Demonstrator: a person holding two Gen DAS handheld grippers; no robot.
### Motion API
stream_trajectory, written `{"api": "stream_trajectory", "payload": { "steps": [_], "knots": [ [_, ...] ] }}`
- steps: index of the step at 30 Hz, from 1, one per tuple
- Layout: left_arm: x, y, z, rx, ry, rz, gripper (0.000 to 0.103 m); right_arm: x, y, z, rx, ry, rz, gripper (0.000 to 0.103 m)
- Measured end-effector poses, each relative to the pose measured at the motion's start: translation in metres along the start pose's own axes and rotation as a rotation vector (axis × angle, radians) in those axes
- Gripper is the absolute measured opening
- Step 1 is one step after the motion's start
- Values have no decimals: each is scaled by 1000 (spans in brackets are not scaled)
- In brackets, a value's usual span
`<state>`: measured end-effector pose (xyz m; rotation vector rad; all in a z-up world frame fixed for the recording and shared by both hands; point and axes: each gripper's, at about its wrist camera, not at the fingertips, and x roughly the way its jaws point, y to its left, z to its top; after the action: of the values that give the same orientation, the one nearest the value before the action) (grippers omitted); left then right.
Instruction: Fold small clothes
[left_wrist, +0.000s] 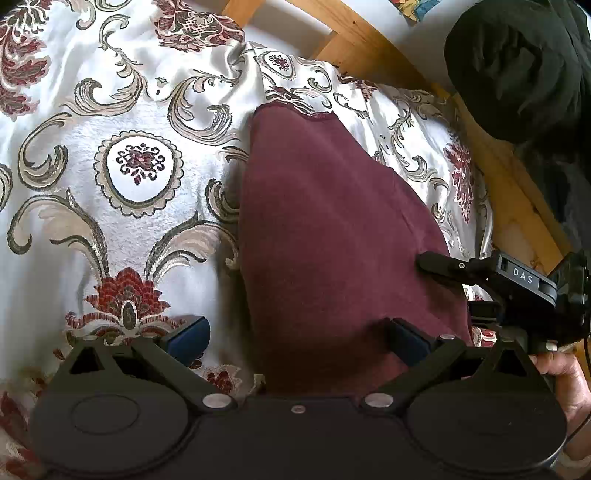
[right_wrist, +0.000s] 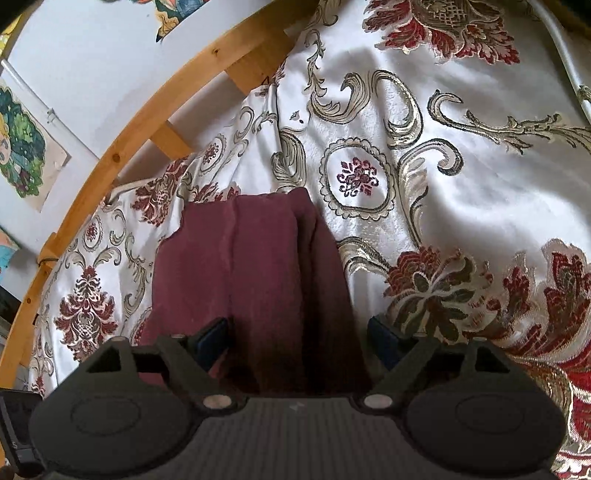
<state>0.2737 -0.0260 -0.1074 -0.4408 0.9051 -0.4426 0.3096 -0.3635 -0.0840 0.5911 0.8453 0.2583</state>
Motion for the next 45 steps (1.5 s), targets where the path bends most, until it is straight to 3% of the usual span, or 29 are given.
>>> {"api": "stream_trajectory", "payload": {
  "steps": [18, 45],
  "knots": [
    [0, -4, -1, 23, 6, 15, 102, 4, -9, 1, 98, 0, 64, 100],
    [1, -6, -2, 31, 5, 24, 102, 5, -6, 0, 111, 8, 50, 102]
  ]
}}
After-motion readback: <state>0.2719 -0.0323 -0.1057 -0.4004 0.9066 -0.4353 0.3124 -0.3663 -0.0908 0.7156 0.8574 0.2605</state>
